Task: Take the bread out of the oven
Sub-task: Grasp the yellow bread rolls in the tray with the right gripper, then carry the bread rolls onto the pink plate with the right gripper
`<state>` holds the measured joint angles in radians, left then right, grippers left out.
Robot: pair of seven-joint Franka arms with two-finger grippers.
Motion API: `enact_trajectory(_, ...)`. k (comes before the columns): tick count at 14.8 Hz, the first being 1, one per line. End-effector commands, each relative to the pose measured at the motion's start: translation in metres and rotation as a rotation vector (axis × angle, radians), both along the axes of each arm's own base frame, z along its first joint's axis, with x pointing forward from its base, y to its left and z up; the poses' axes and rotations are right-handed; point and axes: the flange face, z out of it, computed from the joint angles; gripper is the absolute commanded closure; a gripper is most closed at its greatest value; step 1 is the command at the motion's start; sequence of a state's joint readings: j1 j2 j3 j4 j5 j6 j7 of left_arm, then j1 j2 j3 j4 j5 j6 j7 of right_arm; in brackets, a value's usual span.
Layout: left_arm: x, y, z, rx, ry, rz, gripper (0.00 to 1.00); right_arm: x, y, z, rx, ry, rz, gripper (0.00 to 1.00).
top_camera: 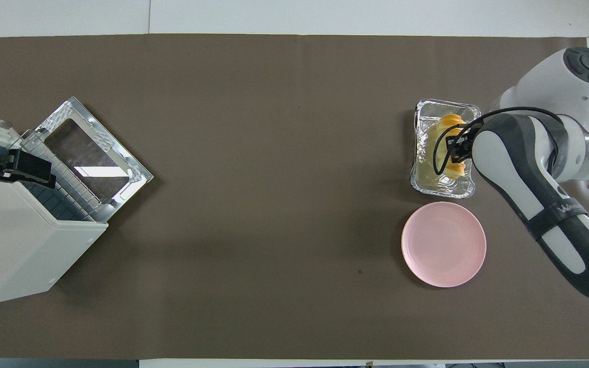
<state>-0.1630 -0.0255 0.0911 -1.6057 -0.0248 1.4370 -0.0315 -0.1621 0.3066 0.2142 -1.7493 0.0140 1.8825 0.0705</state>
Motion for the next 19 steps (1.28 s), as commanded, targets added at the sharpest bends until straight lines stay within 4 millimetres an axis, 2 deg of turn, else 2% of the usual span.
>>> enact_trajectory(1,-0.006,0.004,0.004,-0.017,0.004,0.005,0.0,-0.016,0.001,0.049,-0.022,0.017,0.03,1.0)
enact_trajectory(2,-0.006,0.003,0.004,-0.017,0.004,0.003,0.0,-0.028,0.003,0.062,-0.032,0.035,0.027,1.0)
enact_trajectory(4,-0.006,0.004,0.004,-0.017,0.004,0.003,0.0,-0.063,0.005,0.072,-0.053,0.085,0.03,1.0)
enact_trajectory(6,-0.006,0.003,0.004,-0.017,0.004,0.003,0.0,-0.098,0.008,0.071,-0.073,0.089,0.03,1.0)
enact_trajectory(8,-0.006,0.004,0.004,-0.017,0.004,0.005,0.0,-0.14,0.01,0.054,-0.087,0.075,0.021,1.0)
enact_trajectory(10,-0.006,0.003,0.004,-0.017,0.004,0.003,0.0,-0.174,0.012,0.029,-0.072,0.059,0.001,1.0)
enact_trajectory(11,-0.006,0.004,0.004,-0.017,0.004,0.005,0.0,-0.187,0.023,0.015,-0.065,0.046,0.012,1.0)
enact_trajectory(15,-0.006,0.004,0.004,-0.017,0.004,0.003,0.0,-0.216,0.056,-0.002,-0.07,0.044,0.015,1.0)
enact_trajectory(17,-0.006,0.003,0.004,-0.017,0.004,0.002,0.0,-0.224,0.064,-0.015,-0.071,0.013,0.013,1.0)
enact_trajectory(19,-0.006,0.003,0.004,-0.015,0.003,0.003,0.0,-0.222,0.063,-0.025,-0.067,-0.002,0.013,1.0)
